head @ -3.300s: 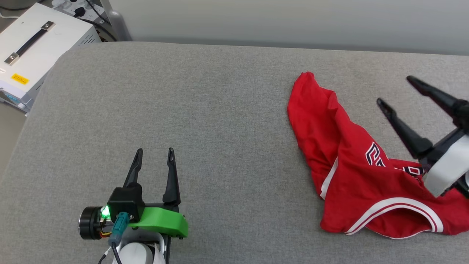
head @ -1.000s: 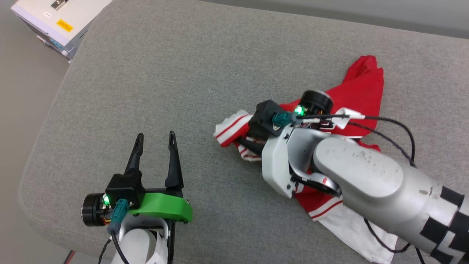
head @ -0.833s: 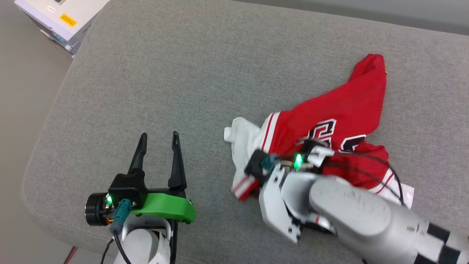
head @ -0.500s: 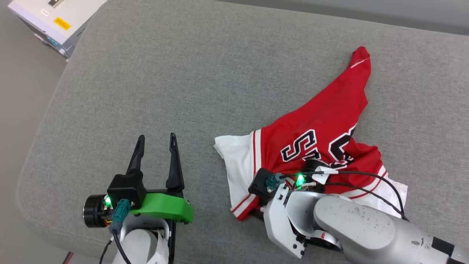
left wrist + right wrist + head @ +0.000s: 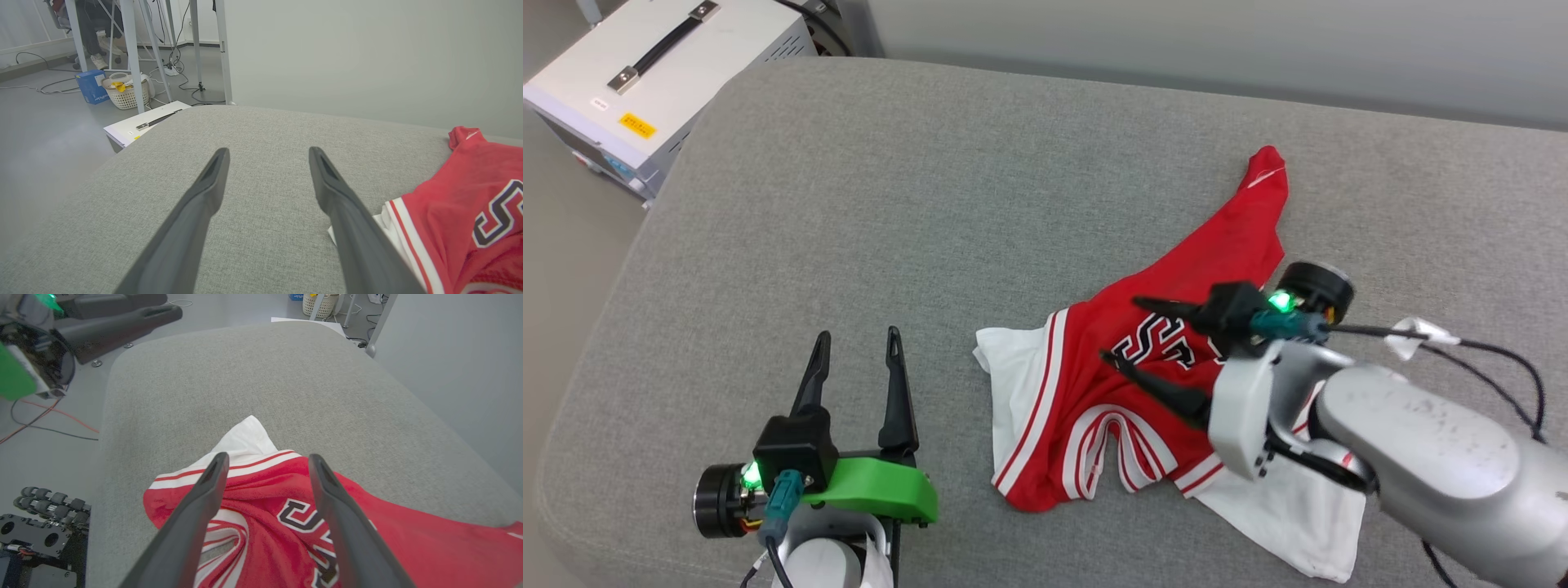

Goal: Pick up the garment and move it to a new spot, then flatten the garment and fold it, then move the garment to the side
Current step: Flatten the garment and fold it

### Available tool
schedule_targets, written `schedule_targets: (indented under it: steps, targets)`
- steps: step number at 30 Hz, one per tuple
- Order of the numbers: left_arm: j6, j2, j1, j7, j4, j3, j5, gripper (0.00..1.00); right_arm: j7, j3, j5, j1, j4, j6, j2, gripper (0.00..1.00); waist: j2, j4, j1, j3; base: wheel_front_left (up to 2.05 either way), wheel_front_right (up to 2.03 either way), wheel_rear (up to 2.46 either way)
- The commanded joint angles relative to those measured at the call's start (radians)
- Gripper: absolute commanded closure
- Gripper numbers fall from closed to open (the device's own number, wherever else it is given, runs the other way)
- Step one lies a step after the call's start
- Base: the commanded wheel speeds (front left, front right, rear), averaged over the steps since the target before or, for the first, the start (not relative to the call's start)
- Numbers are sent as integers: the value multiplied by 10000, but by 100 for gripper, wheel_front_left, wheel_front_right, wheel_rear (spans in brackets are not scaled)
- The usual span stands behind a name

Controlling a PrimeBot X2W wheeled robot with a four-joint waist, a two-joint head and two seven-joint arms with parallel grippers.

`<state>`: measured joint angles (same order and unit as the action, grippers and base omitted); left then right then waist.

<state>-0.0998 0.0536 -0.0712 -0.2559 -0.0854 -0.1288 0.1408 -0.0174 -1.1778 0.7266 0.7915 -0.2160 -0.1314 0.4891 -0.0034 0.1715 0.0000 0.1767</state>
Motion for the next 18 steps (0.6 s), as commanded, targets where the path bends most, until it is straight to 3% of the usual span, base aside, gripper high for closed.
schedule_targets:
  steps: [1, 6, 11, 18]
  targets:
    - [62, -34, 141, -59, 42, 31, -138, 0, -148, 330, -122, 51, 137, 7, 210, 0, 34, -215, 0, -234, 0, 0, 0]
    - [100, -34, 329, -59, 115, 109, -235, 0, -23, 1812, -696, -296, 596, 7, 1074, 0, 34, -358, 0, -395, 0, 0, 0]
    - [128, -34, 404, -59, 175, 143, -275, 0, 865, 3100, -850, -700, 1038, 7, 1971, 0, 34, -436, 0, -413, 0, 0, 0]
    - [128, -34, 347, -59, 218, 108, -243, 0, 3755, 3120, 243, -1080, 1737, 7, 3330, 0, 34, -452, 0, -268, 0, 0, 0]
